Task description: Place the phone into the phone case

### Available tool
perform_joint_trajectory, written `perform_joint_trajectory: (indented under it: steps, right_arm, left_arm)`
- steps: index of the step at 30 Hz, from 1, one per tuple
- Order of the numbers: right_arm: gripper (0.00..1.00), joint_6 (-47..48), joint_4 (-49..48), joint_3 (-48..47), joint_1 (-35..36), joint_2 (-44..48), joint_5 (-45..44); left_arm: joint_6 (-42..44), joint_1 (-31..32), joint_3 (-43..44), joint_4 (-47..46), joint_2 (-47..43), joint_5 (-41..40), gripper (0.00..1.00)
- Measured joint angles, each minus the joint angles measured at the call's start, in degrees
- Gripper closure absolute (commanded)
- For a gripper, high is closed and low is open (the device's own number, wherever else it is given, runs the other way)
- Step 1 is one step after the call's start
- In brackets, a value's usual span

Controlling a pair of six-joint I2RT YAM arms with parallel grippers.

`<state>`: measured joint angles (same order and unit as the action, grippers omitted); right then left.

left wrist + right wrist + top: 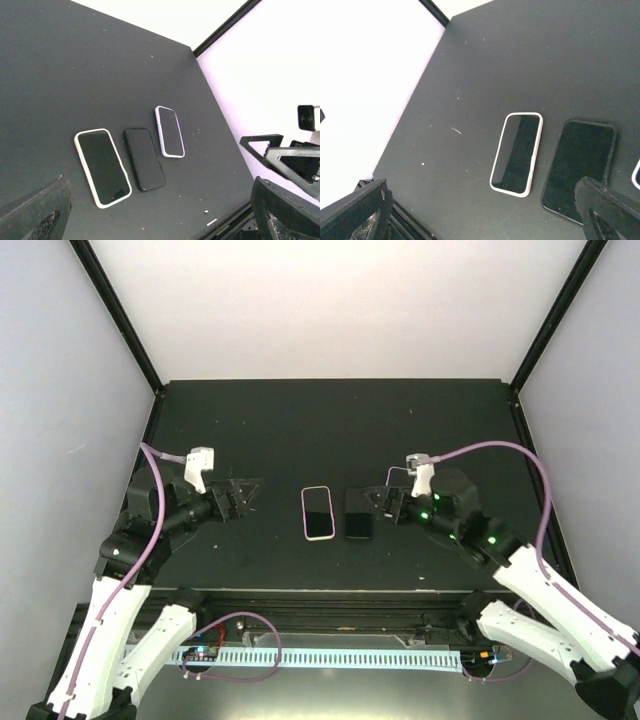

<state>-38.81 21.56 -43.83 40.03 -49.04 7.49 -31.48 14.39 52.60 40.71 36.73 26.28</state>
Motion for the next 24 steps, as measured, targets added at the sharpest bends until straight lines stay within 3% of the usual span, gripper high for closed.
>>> perform_joint_trajectory:
  steps: [9, 14, 24]
  right_arm:
    - [0.00, 1.77, 11.54, -9.07, 0.00, 13.84, -4.96]
    - [0.00, 2.36, 13.53, -12.07, 0.00, 15.45, -5.44]
    - [0.00, 1.20, 14.75, -8.37, 0.00, 15.58, -4.42]
  left_arm:
    - [0.04, 0.00, 0.66, -1.66, -1.51, 7.17, 0.01]
    - [0.04, 0.00, 0.39, -1.81, -4.48, 7.41, 0.01]
    - [-0.02, 0.00, -5.88, -3.19, -7.58, 7.30, 0.01]
